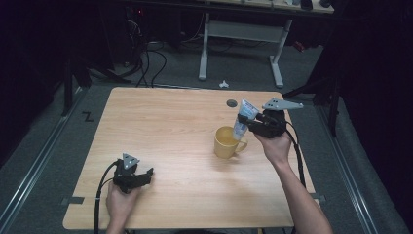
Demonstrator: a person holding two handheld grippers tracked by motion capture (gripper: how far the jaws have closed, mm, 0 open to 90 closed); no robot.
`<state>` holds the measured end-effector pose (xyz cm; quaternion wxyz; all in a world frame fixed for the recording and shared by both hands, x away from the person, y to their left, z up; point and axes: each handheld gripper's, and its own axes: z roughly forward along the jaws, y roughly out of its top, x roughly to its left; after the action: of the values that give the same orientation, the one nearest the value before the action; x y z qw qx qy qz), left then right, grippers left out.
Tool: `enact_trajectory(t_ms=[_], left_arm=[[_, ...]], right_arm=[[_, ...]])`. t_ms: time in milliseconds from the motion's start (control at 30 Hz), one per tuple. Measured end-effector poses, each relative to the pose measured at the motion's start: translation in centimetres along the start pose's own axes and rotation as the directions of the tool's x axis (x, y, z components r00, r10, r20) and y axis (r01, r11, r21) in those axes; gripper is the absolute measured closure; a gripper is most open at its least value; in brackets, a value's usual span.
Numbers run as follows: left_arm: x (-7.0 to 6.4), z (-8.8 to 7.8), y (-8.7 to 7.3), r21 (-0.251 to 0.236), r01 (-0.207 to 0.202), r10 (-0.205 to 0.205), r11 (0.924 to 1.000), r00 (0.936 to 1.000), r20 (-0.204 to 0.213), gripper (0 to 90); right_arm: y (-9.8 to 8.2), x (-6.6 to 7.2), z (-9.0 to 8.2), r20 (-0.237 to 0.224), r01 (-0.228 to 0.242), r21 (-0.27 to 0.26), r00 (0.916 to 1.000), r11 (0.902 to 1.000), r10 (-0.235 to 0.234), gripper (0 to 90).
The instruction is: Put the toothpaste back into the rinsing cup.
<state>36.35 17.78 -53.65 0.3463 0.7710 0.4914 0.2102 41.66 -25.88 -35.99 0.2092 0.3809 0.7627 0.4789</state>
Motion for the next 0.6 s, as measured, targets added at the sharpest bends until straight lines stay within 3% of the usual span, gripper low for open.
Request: enact_trajectory(t_ms=[600], left_arm=[[0.0,0.0,0.0,0.000,0.000,0.000,1.0000,1.0000,0.000,24.9]], right_arm=[[-0.4,0.4,1.7,-0.001,0.006,0.025,1.0000,0.9997,-0.006,67.8]])
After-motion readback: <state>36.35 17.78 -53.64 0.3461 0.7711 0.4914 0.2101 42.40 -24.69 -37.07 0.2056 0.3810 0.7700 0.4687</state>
